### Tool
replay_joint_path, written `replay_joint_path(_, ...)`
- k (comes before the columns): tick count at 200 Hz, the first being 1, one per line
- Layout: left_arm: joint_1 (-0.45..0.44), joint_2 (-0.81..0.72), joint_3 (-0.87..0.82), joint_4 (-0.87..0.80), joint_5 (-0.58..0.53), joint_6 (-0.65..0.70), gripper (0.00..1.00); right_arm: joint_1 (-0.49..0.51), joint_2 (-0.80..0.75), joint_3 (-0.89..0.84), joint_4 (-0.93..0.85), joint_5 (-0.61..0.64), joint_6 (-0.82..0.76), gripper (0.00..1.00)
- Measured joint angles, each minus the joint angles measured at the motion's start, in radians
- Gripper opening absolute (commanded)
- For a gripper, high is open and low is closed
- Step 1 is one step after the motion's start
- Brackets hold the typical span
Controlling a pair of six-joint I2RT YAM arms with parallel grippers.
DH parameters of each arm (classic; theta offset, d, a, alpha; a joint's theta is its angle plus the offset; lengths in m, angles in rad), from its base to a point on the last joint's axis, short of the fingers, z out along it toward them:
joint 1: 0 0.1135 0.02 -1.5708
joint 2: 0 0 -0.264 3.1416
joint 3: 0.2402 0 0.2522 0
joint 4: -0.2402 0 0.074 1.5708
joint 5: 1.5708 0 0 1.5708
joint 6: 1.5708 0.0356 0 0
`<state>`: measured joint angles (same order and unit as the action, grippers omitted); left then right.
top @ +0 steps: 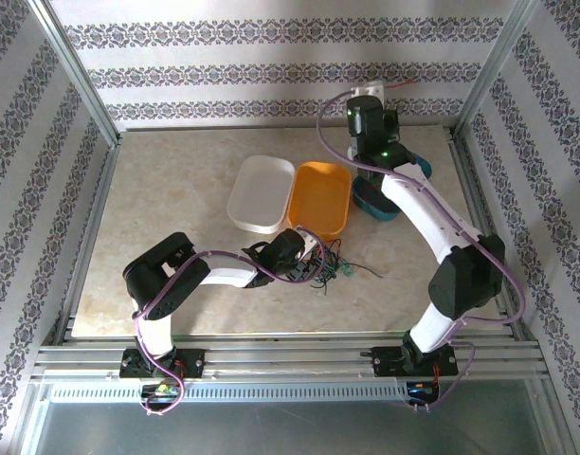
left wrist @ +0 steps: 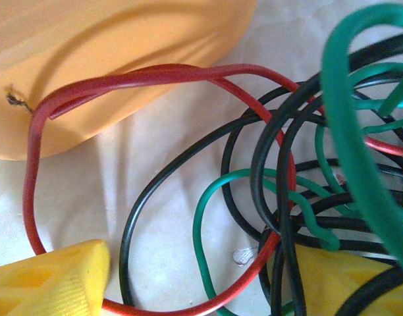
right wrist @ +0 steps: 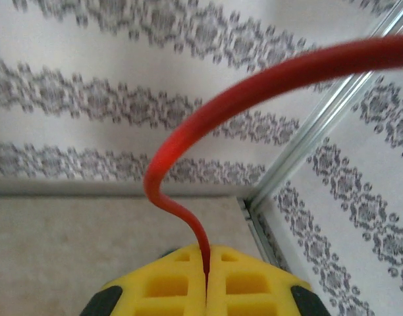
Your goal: Untangle the cables
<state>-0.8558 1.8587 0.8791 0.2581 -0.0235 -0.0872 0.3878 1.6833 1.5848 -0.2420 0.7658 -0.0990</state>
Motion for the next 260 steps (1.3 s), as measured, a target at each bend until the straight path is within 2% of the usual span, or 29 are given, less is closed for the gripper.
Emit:
replay_joint_path(28,0.0,0.0,0.0,0.0,0.0,0.0,0.72,-0.048,0.044,-0.026,-0.047,-0.056,0.06,0.0)
replay_joint_path(98,0.0,0.0,0.01,-0.018,0.0,0.0,0.72,-0.243,0.153,-0.013,-0.184,-0.435,0.279,0.0)
replay_joint_path(159,0.0,0.0,0.015,-0.029,0.0,0.0,0.72,-0.281,0.337,0.099,-0.341,-0.603,0.443,0.0)
replay_joint_path(218,0.0,0.0,0.015,-0.029,-0.004,0.0,0.72,-0.365,0.423,0.15,-0.379,-0.769,0.566,0.0)
replay_joint_path(231,0.0,0.0,0.015,-0.029,-0.004,0.0,0.72,-0.37,0.427,0.15,-0.386,-0.793,0.578,0.27)
replay_joint_path(248,0.0,0.0,0.015,-0.029,-0.004,0.0,0.72,-0.37,0.427,0.15,-0.387,-0.817,0.587,0.43)
replay_joint_path(260,0.0,0.0,0.015,-0.029,-0.004,0.0,0.72,-0.37,0.425,0.145,-0.384,-0.824,0.597,0.48)
